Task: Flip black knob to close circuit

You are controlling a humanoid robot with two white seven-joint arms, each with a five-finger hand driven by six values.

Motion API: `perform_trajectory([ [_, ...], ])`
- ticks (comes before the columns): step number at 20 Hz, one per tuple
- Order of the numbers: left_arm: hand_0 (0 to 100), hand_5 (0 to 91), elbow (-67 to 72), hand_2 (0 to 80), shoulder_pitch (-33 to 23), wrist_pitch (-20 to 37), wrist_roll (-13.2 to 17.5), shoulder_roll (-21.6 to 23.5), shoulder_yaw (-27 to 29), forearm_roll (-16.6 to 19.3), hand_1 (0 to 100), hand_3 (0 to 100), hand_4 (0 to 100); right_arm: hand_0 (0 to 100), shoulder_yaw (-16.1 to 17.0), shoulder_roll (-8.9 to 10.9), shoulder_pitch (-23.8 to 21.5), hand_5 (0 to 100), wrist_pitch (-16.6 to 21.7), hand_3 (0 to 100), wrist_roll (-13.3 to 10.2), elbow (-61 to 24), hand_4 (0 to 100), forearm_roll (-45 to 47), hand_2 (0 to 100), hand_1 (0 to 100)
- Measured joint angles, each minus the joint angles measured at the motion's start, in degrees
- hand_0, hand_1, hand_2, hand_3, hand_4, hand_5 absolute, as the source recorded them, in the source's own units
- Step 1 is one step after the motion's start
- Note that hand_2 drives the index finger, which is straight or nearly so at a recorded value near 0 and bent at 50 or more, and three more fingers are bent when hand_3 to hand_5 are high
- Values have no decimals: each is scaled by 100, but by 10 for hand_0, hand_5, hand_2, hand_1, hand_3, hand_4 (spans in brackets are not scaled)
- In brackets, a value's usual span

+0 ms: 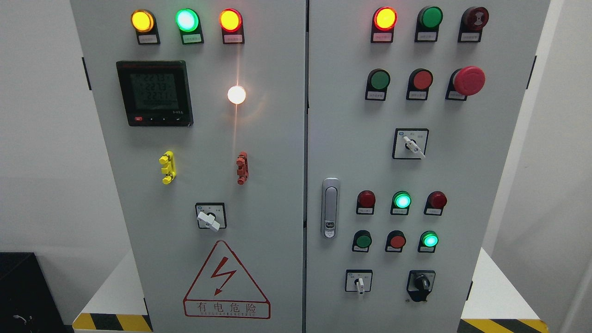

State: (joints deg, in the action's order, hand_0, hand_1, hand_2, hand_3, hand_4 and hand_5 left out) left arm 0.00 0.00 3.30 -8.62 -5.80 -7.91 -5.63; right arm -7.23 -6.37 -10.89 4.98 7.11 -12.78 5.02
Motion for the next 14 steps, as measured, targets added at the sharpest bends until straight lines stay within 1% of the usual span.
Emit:
perform_trajectory([
  [7,120,0,0,0,0,0,0,0,0,0,556,0,0,0,5,4,75,0,0,0,12,11,0,-1,0,154],
  [14,120,0,0,0,0,0,0,0,0,0,556,0,0,0,22,8,96,0,38,0,246,57,0,12,0,157],
])
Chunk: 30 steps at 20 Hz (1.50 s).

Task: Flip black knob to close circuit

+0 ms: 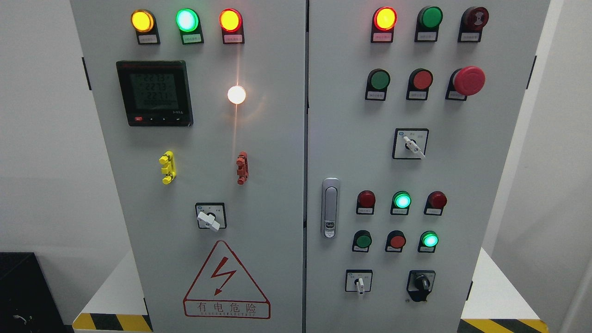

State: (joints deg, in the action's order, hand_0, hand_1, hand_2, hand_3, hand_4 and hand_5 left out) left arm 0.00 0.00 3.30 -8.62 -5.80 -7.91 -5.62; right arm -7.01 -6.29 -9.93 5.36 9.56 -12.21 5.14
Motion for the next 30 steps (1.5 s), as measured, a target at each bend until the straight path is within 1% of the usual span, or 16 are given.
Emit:
perform_trajectory([
  [2,120,0,0,0,0,0,0,0,0,0,556,0,0,0,20,1,3,0,87,0,96,18,0,19,0,141],
  [5,120,0,0,0,0,0,0,0,0,0,556,0,0,0,119,2,31,0,278,0,402,53,0,44,0,122],
  [10,120,0,0,0,0,0,0,0,0,0,556,0,0,0,454,3,188,0,565,0,846,78,0,60,0,101],
  [14,120,0,0,0,0,0,0,0,0,0,556,0,0,0,769,-6,265,0,802,0,967,82,0,62,0,99],
  [15,120,0,0,0,0,0,0,0,0,0,556,0,0,0,846,-12,268,0,839,32,980,52,0,61,0,99],
  [17,120,0,0,0,0,0,0,0,0,0,556,0,0,0,975,-20,281,46,897,133,988,-148,92,56,49,98],
  [18,120,0,0,0,0,0,0,0,0,0,556,0,0,0,1039,-25,281,123,906,234,997,-243,214,53,102,98],
  [19,120,0,0,0,0,0,0,0,0,0,556,0,0,0,1088,-28,278,175,906,278,1007,-326,263,49,133,95],
  [21,120,0,0,0,0,0,0,0,0,0,556,0,0,0,1182,-35,268,242,922,322,997,-555,305,35,164,93],
  [22,120,0,0,0,0,0,0,0,0,0,556,0,0,0,1222,-37,253,314,922,363,956,-665,334,29,183,92],
  [23,120,0,0,0,0,0,0,0,0,0,556,0,0,0,1258,-40,245,332,922,379,917,-792,348,11,193,91],
  [25,120,0,0,0,0,0,0,0,0,0,556,0,0,0,1314,-44,227,382,923,467,760,-1014,433,-93,249,88],
  [26,120,0,0,0,0,0,0,0,0,0,556,0,0,0,1342,-47,220,392,924,468,663,-1147,435,-186,249,88],
  [27,120,0,0,0,0,0,0,0,0,0,556,0,0,0,1367,-48,212,426,926,494,578,-1266,476,-296,262,88],
  [28,120,0,0,0,0,0,0,0,0,0,556,0,0,0,1388,-50,205,441,927,507,495,-1382,481,-409,268,89],
  [30,120,0,0,0,0,0,0,0,0,0,556,0,0,0,1431,-52,192,525,928,564,319,-1660,528,-630,304,88],
])
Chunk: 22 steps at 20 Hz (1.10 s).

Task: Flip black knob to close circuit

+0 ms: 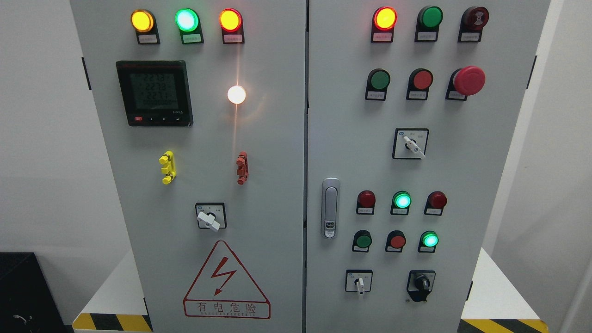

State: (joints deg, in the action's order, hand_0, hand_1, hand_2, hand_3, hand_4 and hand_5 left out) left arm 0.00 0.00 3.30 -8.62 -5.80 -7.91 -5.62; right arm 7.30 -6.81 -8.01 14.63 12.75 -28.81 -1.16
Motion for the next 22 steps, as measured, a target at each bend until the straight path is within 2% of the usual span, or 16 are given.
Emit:
perform_trajectory([
  [4,120,0,0,0,0,0,0,0,0,0,556,0,0,0,63,-5,-14,639,0,622,-267,-532,576,-567,375,83],
  [8,120,0,0,0,0,0,0,0,0,0,556,0,0,0,107,-7,-25,686,-9,663,-492,-1090,607,-1187,436,69],
  [11,120,0,0,0,0,0,0,0,0,0,556,0,0,0,130,-9,-29,777,-17,709,-740,-1472,668,-1676,490,55],
  [12,120,0,0,0,0,0,0,0,0,0,556,0,0,0,138,-9,-30,853,-17,764,-851,-1599,722,-1849,544,49],
  [16,120,0,0,0,0,0,0,0,0,0,556,0,0,0,154,-10,-49,996,-19,872,-1206,-2118,822,-2540,661,46],
  [22,120,0,0,0,0,0,0,0,0,0,556,0,0,0,142,-14,-83,1000,-114,931,-1556,-2935,878,-3474,731,39],
])
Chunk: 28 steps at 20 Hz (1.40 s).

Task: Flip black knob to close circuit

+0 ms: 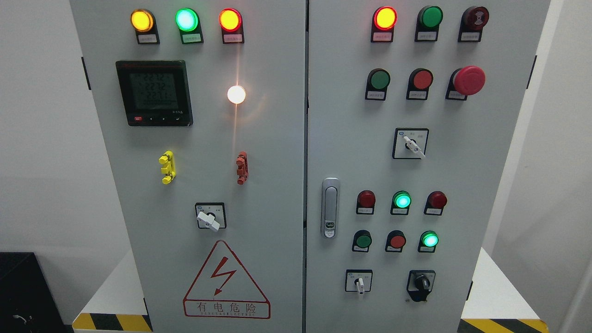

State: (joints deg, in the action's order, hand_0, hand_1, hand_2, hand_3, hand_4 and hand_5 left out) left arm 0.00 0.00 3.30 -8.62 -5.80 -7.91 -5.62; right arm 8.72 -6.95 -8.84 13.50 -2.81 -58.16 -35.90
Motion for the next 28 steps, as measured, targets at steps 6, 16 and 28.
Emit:
perform_trajectory([
  [6,120,0,0,0,0,0,0,0,0,0,556,0,0,0,-136,-3,-29,1000,-347,962,-575,-779,902,-567,770,42],
  [16,120,0,0,0,0,0,0,0,0,0,556,0,0,0,-347,-3,-50,1000,-1046,1000,-809,-2053,978,-1617,847,9],
  [28,120,0,0,0,0,0,0,0,0,0,556,0,0,0,-440,-4,285,1000,-1689,1000,-409,-3061,994,-2677,862,0],
])
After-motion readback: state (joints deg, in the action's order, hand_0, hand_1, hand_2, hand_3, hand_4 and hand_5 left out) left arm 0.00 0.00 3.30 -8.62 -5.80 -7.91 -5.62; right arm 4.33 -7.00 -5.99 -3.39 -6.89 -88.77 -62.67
